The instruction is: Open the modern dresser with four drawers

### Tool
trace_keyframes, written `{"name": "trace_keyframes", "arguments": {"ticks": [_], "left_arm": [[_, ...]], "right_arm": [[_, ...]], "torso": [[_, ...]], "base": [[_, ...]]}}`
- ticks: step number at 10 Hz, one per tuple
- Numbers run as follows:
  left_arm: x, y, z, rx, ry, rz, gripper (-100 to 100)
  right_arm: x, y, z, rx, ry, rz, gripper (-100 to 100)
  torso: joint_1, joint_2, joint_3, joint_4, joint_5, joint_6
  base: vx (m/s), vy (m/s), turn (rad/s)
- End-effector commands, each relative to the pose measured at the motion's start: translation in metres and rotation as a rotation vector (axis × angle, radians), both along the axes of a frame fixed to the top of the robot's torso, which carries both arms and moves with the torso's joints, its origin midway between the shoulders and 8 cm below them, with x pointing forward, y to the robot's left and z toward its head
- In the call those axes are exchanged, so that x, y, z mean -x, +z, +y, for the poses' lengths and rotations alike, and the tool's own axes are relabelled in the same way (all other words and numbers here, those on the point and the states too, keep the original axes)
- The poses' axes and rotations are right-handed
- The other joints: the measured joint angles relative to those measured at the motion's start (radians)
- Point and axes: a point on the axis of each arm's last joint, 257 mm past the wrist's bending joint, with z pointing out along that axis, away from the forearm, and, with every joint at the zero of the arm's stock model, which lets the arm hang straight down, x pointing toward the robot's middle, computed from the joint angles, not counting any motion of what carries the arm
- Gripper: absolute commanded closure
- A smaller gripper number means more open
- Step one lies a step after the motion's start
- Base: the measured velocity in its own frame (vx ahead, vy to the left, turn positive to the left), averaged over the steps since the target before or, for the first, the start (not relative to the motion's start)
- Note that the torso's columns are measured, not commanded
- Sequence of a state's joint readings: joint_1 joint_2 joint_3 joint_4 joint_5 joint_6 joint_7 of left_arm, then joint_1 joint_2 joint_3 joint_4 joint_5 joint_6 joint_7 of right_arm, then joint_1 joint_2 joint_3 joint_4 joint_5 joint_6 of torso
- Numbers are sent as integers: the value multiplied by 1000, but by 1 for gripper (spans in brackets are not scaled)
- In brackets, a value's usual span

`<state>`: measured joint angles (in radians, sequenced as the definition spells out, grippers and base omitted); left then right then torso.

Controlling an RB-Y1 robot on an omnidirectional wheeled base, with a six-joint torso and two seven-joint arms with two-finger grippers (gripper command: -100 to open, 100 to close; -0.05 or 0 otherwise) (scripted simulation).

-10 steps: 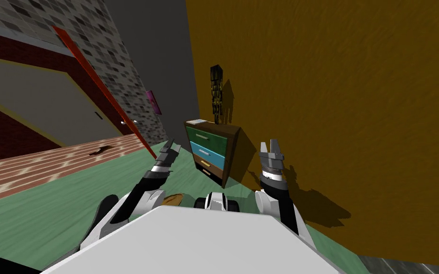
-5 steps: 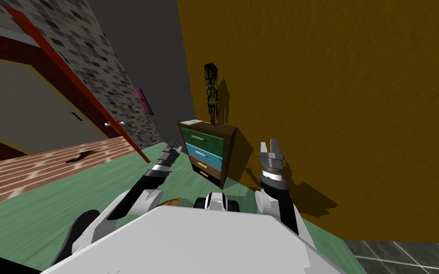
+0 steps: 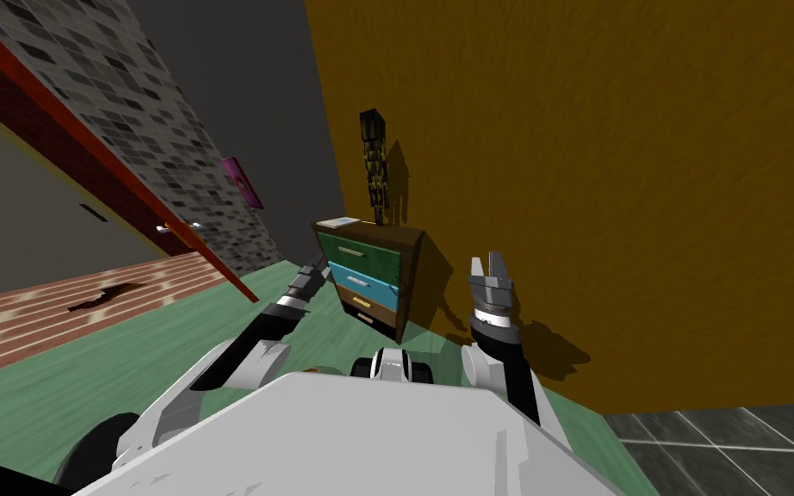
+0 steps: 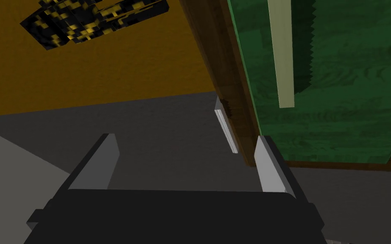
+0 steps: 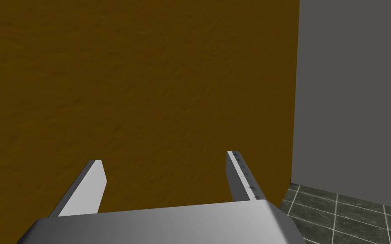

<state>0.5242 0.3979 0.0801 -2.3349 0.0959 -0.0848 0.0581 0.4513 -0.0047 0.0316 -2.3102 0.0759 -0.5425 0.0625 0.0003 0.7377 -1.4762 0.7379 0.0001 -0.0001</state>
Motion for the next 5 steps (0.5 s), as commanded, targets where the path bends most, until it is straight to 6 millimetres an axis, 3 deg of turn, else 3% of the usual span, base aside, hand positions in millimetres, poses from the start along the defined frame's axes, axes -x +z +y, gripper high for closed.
{"name": "trace_keyframes", "arguments": {"ticks": [1,5], "left_arm": [[-3,-9,0,-22,-8,53,-100],[-9,-24,2,-56,-14,144,-100]], "right_arm": [[0,0,0,0,0,0,0],[0,0,0,0,0,0,0]], "torso": [[0,0,0,0,0,0],[0,0,0,0,0,0]], "base": [[32,3,-114],[39,6,-131]]}}
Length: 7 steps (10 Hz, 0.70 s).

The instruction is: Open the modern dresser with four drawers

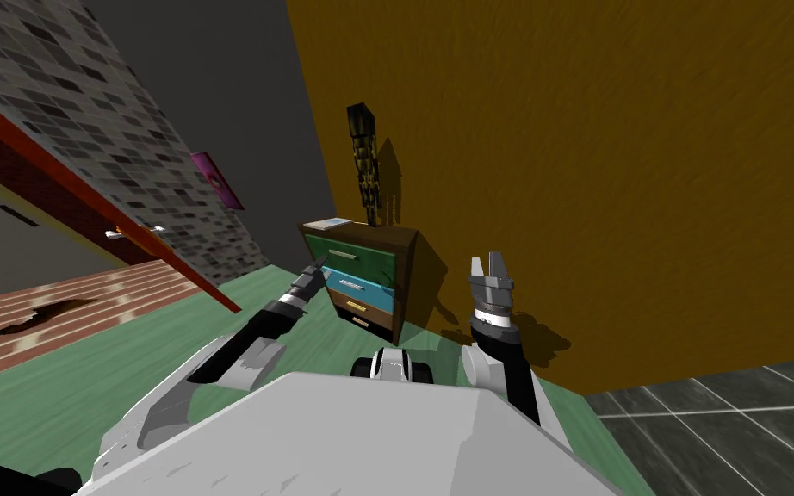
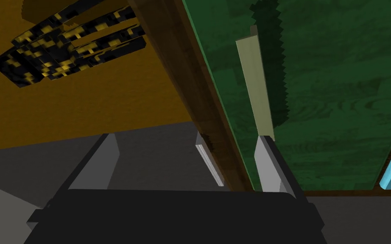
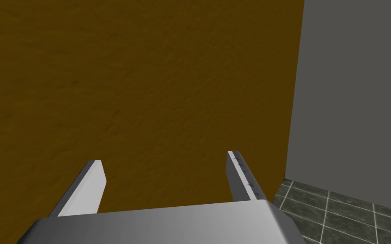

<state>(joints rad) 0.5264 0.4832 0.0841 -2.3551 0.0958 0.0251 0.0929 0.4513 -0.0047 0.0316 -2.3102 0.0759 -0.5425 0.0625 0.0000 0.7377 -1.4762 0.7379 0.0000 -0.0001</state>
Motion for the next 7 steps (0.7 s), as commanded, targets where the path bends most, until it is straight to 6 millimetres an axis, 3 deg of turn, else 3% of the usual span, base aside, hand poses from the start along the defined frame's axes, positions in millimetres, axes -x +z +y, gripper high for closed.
{"name": "trace_keyframes", "arguments": {"ticks": [1,7], "left_arm": [[-3,-12,2,-23,0,66,-100],[-8,-39,14,-84,17,216,-100]], "right_arm": [[0,0,0,0,0,0,0],[0,0,0,0,0,0,0]], "torso": [[0,0,0,0,0,0],[0,0,0,0,0,0]], "base": [[46,12,-147],[44,12,-140]]}}
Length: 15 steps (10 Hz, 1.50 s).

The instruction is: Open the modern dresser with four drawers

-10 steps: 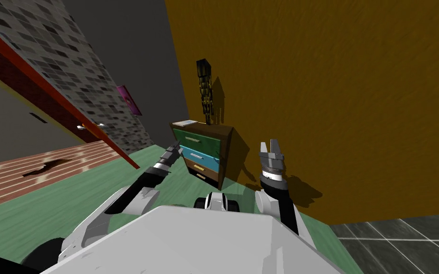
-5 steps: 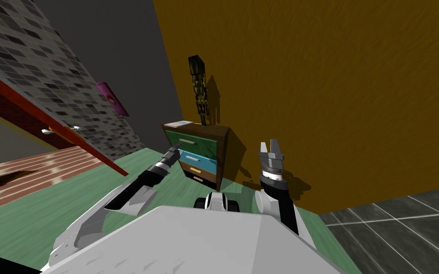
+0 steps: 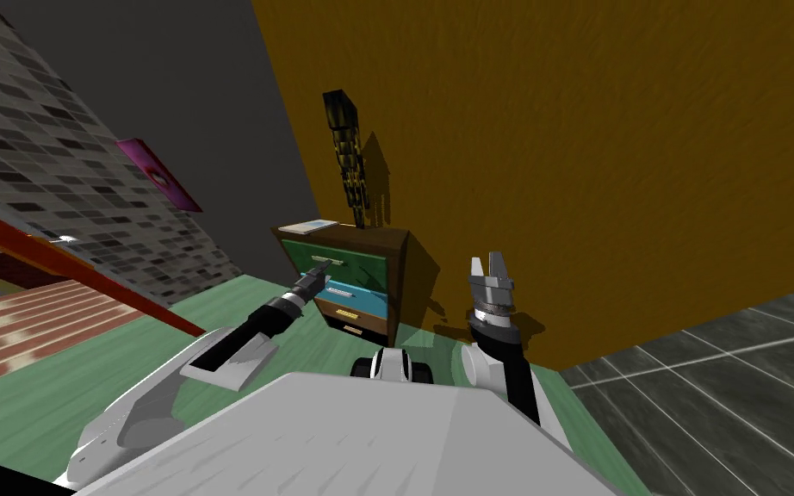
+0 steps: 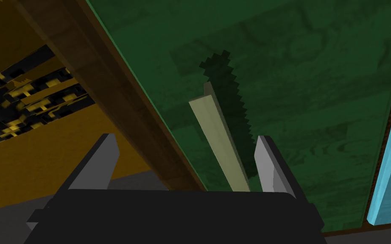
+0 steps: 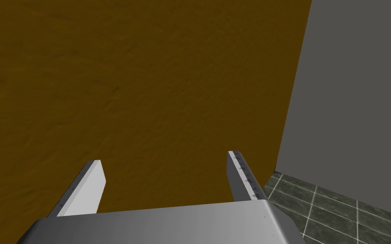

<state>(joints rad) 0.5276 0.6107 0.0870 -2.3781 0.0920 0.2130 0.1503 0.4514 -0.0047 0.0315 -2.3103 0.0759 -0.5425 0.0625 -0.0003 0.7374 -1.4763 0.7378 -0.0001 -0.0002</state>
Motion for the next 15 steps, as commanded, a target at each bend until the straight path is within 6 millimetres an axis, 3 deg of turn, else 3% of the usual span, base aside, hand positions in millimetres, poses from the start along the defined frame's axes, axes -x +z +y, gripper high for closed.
{"name": "trace_keyframes", "arguments": {"ticks": [1,7,8,15], "left_arm": [[-1,-11,7,-26,11,61,-100],[-1,-18,12,-46,22,102,-100],[-1,-18,12,-46,23,103,100],[8,-14,2,-46,-8,104,100]], "right_arm": [[0,0,0,0,0,0,0],[0,0,0,0,0,0,0],[0,0,0,0,0,0,0],[0,0,0,0,0,0,0]], "torso": [[0,1,0,0,0,0],[0,-3,-2,-1,0,0],[0,-1,-1,-1,0,0],[1,-2,-2,0,-1,-1]], "base": [[38,14,-130],[45,6,-58],[9,0,1],[-154,21,40]]}}
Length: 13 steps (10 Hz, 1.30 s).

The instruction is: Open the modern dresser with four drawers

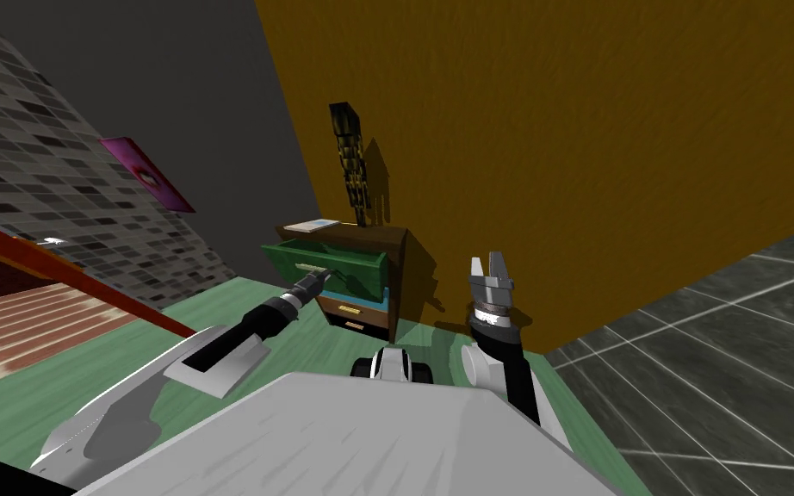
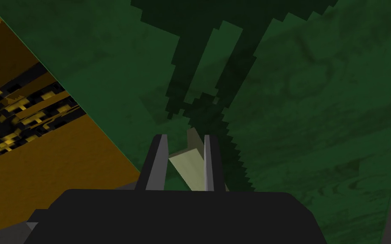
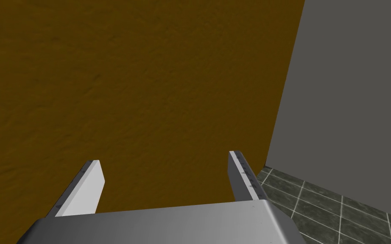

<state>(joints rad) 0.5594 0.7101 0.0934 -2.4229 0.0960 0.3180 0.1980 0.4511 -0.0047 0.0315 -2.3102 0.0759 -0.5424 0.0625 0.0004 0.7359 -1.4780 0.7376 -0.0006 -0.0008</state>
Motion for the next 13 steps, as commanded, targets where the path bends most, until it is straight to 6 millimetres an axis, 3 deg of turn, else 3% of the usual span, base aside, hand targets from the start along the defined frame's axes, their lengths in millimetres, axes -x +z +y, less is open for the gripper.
{"name": "trace_keyframes", "arguments": {"ticks": [1,2,10,11,12,13], "left_arm": [[3,0,-1,-2,-7,2,100],[6,14,-2,0,-15,-4,-100],[21,58,-17,-5,-61,-2,-100],[22,44,-11,5,-48,26,-100],[23,42,-11,9,-47,32,0],[23,39,-10,10,-44,38,0]], "right_arm": [[0,0,0,0,0,0,0],[0,0,0,0,0,0,0],[0,0,0,0,0,0,0],[0,0,0,0,0,0,0],[0,0,0,0,0,0,0],[0,0,0,0,0,0,0]], "torso": [[1,5,4,0,1,0],[3,5,4,1,2,-1],[-1,11,6,8,-4,-2],[-2,12,6,10,-6,-2],[-3,11,6,8,-4,-1],[-3,9,5,6,-3,0]], "base": [[-207,54,32],[-67,22,69],[49,-15,51],[17,-6,6],[6,-2,-4],[0,0,0]]}}
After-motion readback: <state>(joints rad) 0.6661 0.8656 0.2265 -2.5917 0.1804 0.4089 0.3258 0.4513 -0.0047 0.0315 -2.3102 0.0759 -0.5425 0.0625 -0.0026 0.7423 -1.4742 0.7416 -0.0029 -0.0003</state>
